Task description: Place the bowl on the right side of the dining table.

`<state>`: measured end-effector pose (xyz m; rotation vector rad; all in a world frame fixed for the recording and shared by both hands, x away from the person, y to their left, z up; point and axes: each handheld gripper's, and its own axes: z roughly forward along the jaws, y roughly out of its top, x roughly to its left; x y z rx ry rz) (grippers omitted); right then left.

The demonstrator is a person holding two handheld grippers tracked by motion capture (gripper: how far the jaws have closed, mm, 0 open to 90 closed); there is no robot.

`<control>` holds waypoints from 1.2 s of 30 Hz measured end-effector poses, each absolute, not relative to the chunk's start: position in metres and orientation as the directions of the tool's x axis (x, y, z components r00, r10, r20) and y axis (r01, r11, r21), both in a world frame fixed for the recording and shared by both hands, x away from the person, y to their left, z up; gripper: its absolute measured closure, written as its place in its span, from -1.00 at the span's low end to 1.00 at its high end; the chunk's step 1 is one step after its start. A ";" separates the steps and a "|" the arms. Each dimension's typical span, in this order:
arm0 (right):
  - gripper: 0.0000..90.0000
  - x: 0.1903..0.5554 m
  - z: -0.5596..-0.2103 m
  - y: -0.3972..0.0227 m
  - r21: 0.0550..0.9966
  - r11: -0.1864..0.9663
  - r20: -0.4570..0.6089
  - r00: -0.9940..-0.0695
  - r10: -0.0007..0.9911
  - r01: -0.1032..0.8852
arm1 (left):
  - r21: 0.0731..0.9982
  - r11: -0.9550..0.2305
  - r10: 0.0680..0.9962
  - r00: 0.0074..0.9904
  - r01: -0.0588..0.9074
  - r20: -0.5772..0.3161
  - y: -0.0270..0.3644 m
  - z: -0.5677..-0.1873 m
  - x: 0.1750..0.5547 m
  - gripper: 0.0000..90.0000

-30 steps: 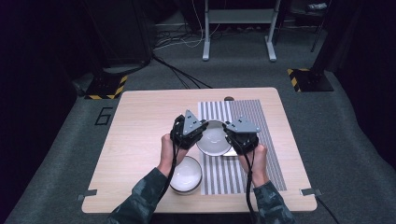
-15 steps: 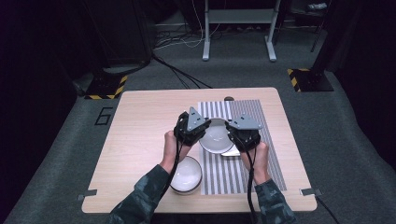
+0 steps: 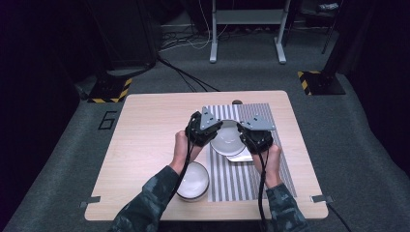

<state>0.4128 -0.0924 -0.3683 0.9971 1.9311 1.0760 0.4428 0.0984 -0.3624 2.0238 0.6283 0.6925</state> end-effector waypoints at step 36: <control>0.83 0.449 -0.403 -0.125 0.868 0.290 -0.107 -0.419 0.902 0.403 | 0.778 -0.577 0.614 0.760 0.250 0.211 0.057 -0.385 0.490 0.82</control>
